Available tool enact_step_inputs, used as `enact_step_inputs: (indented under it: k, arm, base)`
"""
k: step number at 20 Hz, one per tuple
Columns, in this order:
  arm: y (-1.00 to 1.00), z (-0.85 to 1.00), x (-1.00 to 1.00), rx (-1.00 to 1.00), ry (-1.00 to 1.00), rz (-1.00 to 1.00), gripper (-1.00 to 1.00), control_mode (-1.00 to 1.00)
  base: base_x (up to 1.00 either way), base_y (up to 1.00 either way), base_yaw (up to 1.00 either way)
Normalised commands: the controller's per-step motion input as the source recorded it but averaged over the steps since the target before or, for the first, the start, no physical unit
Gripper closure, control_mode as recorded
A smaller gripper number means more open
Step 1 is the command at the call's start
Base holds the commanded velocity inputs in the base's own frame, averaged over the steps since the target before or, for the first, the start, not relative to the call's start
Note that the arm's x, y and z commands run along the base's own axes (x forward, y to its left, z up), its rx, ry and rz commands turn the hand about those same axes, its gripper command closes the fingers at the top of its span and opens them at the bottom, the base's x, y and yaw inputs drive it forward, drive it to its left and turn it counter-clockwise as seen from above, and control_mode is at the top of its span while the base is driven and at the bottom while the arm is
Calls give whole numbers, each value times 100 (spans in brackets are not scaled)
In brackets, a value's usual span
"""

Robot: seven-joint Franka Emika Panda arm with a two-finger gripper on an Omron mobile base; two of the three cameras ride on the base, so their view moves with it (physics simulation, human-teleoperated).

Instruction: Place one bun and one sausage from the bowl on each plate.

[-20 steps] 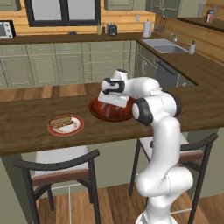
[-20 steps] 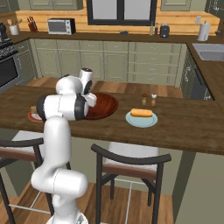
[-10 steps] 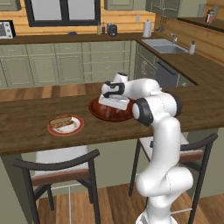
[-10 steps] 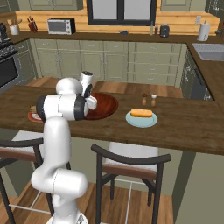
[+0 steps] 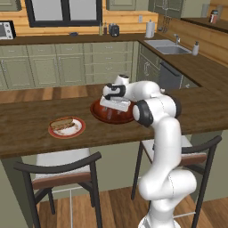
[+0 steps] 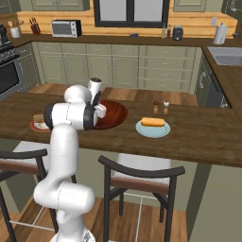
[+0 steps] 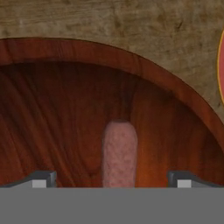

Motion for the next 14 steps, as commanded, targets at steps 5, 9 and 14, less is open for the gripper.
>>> enact_step_inputs:
  k: [5,9,14]
  arm:
    - [0,-20,3,0,0,0,-100,-100]
    - [0,-17,6,0,0,0,-100,-100]
    - [0,-7,5,0,0,0,-100,-100]
  base:
    - [0,0,0]
    - [0,0,0]
    - [0,0,0]
